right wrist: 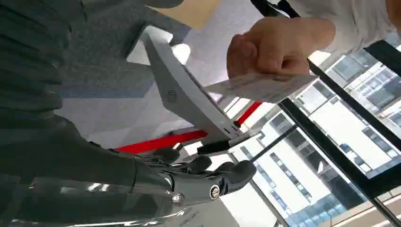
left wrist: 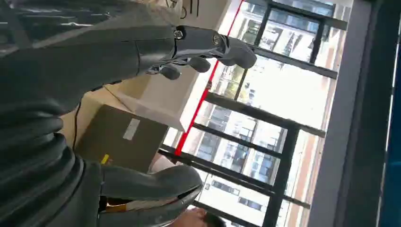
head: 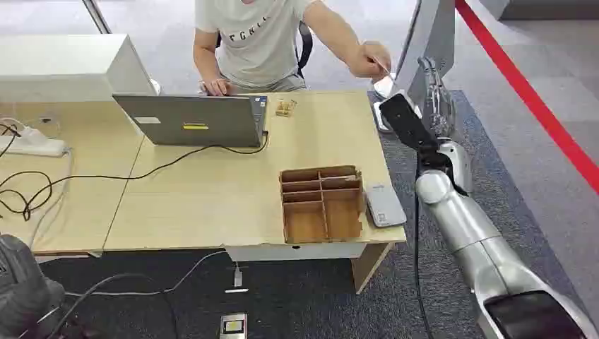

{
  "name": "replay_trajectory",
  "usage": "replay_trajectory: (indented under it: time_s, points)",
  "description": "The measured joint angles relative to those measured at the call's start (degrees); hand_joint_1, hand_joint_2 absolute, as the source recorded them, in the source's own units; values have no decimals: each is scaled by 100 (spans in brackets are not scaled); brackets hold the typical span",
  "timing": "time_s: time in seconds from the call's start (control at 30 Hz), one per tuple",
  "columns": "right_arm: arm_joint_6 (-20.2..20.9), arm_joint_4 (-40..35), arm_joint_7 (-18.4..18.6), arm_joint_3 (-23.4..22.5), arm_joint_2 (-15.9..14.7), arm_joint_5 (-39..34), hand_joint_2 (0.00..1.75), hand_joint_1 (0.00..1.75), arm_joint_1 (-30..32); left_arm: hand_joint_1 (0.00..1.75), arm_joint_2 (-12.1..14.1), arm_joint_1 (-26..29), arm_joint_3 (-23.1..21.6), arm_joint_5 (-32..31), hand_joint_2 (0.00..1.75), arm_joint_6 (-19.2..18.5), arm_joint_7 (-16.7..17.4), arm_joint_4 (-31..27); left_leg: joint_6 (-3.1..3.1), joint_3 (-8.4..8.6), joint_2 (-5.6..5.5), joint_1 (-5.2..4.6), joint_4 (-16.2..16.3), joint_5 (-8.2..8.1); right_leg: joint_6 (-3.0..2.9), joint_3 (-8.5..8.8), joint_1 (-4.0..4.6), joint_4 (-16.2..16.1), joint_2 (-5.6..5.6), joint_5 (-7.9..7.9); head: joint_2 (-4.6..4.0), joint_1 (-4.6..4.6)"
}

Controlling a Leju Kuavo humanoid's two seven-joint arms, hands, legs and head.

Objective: Pass the card to the sensor for recognition and then transmit it.

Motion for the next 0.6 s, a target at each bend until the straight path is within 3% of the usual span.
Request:
replay_trajectory:
  time_s: [0.33,0.6]
  points:
    - [11,1343,-37,396,556,181,175,0,-592,0,0,5,2,-15,175,0,-2,2,0,-1,0,0,0,0,0,-2,0,0,0,0,0,-2]
    - [-6,1909,-125,525,737,92,175,0,-724,0,0,23,2,61,175,0,-11,24,1,0,1,-1,2,0,1,-2,-1,-1,0,0,0,0]
